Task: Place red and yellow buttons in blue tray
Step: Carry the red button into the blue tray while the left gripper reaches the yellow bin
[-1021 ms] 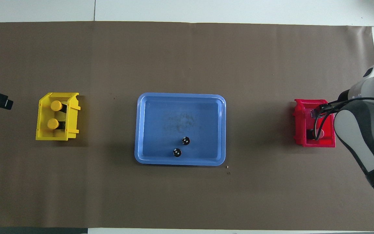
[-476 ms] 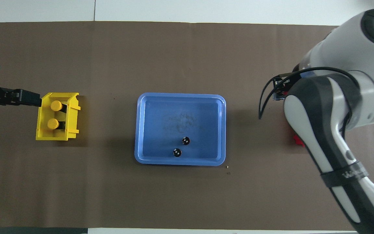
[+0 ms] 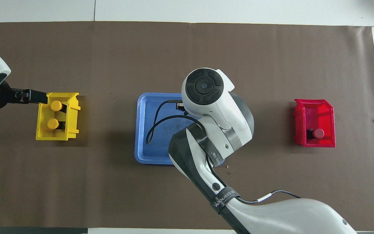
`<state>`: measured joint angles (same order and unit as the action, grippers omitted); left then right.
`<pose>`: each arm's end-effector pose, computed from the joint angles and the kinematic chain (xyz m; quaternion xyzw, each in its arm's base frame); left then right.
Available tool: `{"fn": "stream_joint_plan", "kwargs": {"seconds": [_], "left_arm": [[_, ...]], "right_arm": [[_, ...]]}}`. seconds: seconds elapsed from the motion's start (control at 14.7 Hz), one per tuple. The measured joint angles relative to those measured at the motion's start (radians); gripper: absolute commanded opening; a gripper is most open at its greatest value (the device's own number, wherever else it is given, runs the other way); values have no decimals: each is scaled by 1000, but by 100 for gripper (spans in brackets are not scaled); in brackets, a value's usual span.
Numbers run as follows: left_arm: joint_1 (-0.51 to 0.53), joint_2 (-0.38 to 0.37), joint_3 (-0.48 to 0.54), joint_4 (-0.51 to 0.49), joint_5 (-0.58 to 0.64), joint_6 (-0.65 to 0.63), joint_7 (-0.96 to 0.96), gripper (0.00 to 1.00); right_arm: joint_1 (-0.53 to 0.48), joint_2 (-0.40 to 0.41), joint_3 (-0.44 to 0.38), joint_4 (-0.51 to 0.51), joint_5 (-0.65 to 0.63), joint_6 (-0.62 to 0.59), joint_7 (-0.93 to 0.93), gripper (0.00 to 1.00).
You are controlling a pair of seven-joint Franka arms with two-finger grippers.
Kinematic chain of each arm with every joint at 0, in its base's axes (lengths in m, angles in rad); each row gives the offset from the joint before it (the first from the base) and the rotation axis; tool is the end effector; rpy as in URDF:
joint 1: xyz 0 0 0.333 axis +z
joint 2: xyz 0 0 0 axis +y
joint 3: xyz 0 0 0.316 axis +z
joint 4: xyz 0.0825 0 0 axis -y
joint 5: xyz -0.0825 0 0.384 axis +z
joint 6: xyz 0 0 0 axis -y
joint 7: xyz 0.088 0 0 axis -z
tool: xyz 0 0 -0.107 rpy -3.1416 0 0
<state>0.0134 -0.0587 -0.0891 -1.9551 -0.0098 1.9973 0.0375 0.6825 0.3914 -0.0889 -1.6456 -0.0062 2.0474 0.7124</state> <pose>0.5507 -0.0432 0.5109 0.9972 -0.0548 0.0503 0.0029 0.5486 0.3775 0.3895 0.9983 -0.0545 0.0167 0.0120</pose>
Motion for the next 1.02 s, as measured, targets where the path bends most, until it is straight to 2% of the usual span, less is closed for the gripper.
{"fn": "stream_joint_plan", "kwargs": {"seconds": [0.14, 0.27, 0.41, 0.48, 0.54, 0.75, 0.95, 1.02], "left_arm": [[11, 69, 2, -32, 0, 103, 0, 71], [23, 135, 3, -32, 0, 158, 0, 70], [35, 162, 4, -32, 0, 174, 2, 70], [37, 167, 4, -35, 0, 178, 2, 70], [37, 170, 4, -45, 0, 191, 2, 70], [37, 172, 4, -103, 0, 253, 2, 70], [37, 174, 4, -140, 0, 292, 2, 70], [37, 174, 4, -151, 0, 310, 2, 59]], "right_arm": [[18, 33, 0, -5, 0, 27, 26, 13], [19, 47, -3, -10, 0, 54, 27, 19], [19, 47, -6, -25, 0, 76, 27, 61], [19, 47, -5, -34, 0, 88, 27, 90], [20, 48, -5, -40, 0, 94, 27, 100], [17, 45, -9, -14, -2, 81, 27, 100], [-41, 15, -22, 94, -13, -65, -26, 100], [-89, -15, -24, 107, -13, -110, -91, 100]]}}
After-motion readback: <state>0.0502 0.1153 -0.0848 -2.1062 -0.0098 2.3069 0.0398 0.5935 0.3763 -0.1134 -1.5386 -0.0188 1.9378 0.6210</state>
